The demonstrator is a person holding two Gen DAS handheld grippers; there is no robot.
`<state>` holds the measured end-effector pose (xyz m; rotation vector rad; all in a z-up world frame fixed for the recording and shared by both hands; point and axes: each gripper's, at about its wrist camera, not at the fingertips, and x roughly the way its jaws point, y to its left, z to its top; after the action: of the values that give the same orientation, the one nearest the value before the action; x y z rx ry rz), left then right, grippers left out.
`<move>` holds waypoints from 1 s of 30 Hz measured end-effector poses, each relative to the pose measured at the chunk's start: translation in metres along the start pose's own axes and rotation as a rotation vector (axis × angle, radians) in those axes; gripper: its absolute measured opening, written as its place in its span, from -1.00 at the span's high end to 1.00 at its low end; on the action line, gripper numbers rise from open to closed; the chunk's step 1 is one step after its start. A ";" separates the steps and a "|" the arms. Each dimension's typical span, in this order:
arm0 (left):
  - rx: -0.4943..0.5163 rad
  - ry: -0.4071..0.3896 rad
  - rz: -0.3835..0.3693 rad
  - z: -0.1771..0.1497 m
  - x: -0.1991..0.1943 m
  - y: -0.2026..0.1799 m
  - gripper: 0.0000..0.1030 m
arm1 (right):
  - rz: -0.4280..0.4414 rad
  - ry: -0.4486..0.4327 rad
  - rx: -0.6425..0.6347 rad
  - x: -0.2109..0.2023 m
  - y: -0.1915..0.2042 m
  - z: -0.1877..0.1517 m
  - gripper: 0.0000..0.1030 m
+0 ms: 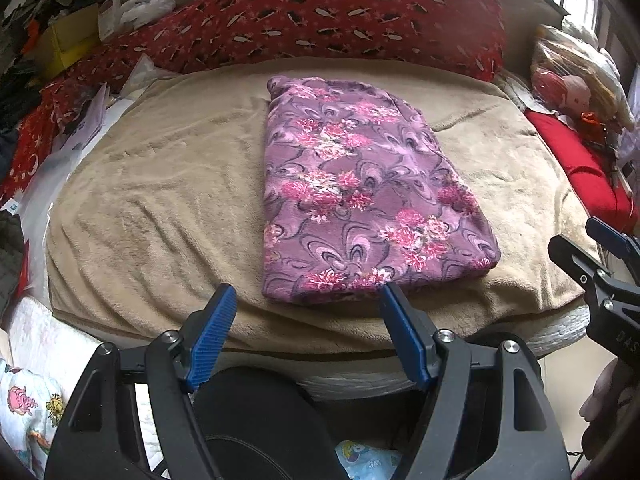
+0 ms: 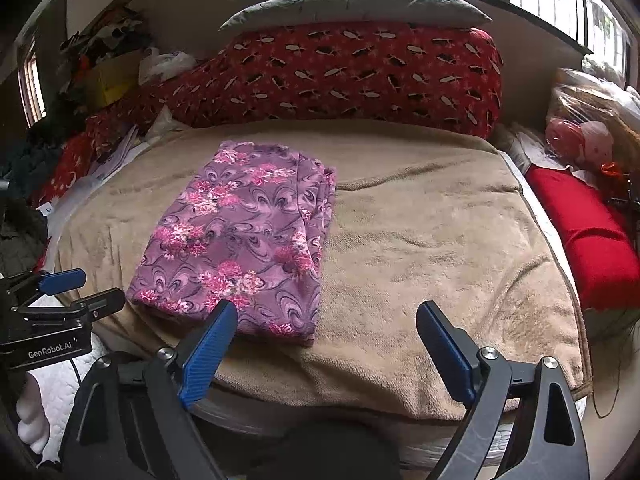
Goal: Fold small clothes
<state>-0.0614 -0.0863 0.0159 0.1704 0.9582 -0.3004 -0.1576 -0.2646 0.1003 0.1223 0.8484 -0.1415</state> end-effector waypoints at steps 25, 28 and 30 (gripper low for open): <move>-0.001 -0.054 0.007 -0.014 -0.019 -0.010 -0.43 | -0.019 -0.052 0.006 -0.018 -0.009 -0.009 -0.84; -0.003 -0.064 0.008 -0.017 -0.024 -0.012 -0.43 | -0.019 -0.059 0.009 -0.021 -0.010 -0.010 -0.85; -0.004 -0.066 0.006 -0.017 -0.025 -0.012 -0.43 | -0.037 -0.067 0.003 -0.025 -0.009 -0.011 -0.85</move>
<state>-0.0923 -0.0888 0.0269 0.1591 0.8928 -0.2971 -0.1833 -0.2694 0.1115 0.1037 0.7839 -0.1807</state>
